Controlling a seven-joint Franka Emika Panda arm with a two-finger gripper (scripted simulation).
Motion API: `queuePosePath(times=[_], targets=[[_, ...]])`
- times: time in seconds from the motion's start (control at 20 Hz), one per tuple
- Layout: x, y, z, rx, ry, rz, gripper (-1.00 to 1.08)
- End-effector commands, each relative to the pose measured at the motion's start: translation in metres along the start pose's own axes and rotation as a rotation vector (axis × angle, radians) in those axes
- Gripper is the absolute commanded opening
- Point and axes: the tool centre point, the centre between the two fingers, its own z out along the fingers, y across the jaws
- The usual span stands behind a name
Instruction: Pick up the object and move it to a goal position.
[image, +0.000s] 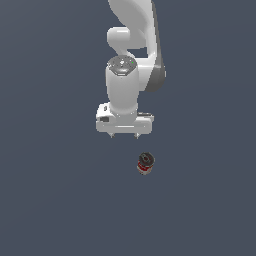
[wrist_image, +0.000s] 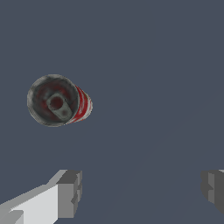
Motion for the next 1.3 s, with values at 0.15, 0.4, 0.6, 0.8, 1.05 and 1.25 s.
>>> queuePosePath(times=[0.15, 0.4, 0.6, 0.8, 1.05, 1.25], targets=[[-0.002, -0.003, 0.003, -0.003, -0.009, -0.014, 1.00], [-0.010, -0.016, 0.012, -0.013, -0.043, -0.067, 1.00], [-0.010, -0.016, 0.011, -0.013, -0.042, -0.067, 1.00], [-0.007, -0.018, 0.013, -0.013, -0.043, -0.087, 1.00], [0.002, -0.027, 0.016, -0.013, -0.040, -0.151, 1.00], [0.013, -0.038, 0.021, -0.012, -0.037, -0.234, 1.00]])
